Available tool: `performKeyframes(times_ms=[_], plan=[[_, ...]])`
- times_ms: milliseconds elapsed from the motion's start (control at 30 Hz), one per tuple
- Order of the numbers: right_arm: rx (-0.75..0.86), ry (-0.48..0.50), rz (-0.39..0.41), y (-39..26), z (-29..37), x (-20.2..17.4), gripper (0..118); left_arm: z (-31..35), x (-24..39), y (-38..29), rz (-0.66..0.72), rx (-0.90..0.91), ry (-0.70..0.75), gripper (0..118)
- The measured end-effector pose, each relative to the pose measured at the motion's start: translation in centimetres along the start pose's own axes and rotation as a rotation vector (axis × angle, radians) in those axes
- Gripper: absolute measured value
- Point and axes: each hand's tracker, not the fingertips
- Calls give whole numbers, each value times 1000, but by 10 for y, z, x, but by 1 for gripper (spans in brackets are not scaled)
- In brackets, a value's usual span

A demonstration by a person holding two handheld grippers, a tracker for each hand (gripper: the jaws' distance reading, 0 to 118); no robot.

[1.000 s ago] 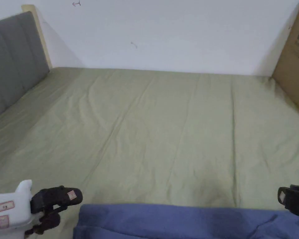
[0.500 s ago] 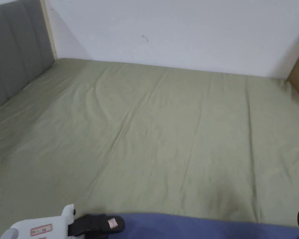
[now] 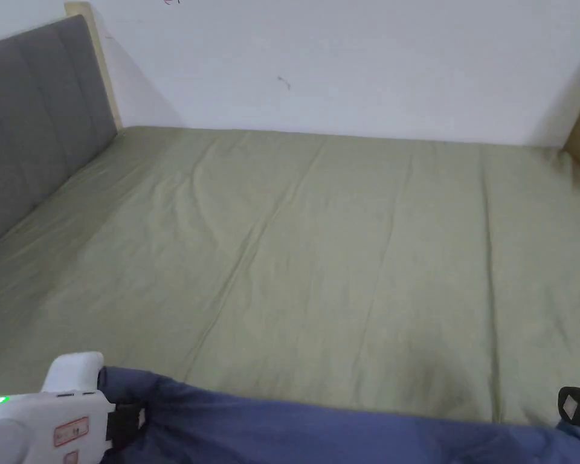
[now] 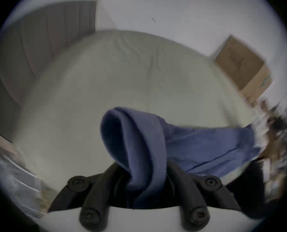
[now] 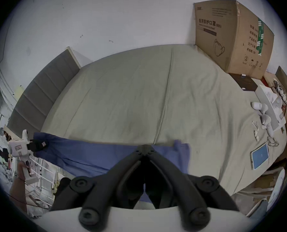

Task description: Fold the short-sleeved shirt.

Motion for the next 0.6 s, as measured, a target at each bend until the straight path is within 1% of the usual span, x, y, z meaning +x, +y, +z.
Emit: performKeyframes(times_ms=[33, 67, 100, 167, 233, 267, 300, 333, 367, 400, 433, 467, 500, 533, 600], plan=[[5, 15, -6, -1, 0, 2, 0, 0, 9, 1, -79, 5, 84, 6], [12, 25, -26, -1, 0, 5, 0, 0, 18, 3, -105, 4, 119, 6], [15, 31, -41, -1, 0, 8, 0, -3, 27, 6, -98, -8, 74, 6], [16, 41, -60, -4, 1, 12, 0, -16, 45, 12, -16, -25, -102, 6], [18, 49, -76, -8, 4, 19, 0, -34, 77, 14, 58, -86, -293, 7], [14, 55, -80, -10, 5, 21, 0, -44, 95, 14, 71, -121, -356, 9], [8, 60, -83, -12, 7, 24, 0, -45, 128, 13, 70, -155, -421, 14], [4, 61, -83, -15, 8, 31, 0, -56, 149, 12, 68, -189, -473, 14], [2, 56, -85, -17, 10, 34, 0, -66, 167, 9, 49, -218, -491, 18], [1, 51, -88, -19, 12, 38, 0, -77, 188, 7, 30, -249, -513, 28], [1, 46, -94, -21, 14, 42, 0, -87, 206, 4, 12, -281, -536, 49], [1, 46, -98, -22, 14, 46, 0, -98, 219, 0, 16, -322, -556, 80], [1, 42, -113, -24, 15, 54, 0, -107, 228, -4, 18, -348, -551, 100], [-1, 39, -127, -25, 15, 58, 0, -112, 237, -7, 23, -370, -568, 110], [-4, 38, -144, -27, 16, 67, 0, -112, 240, -7, 38, -360, -569, 112]])
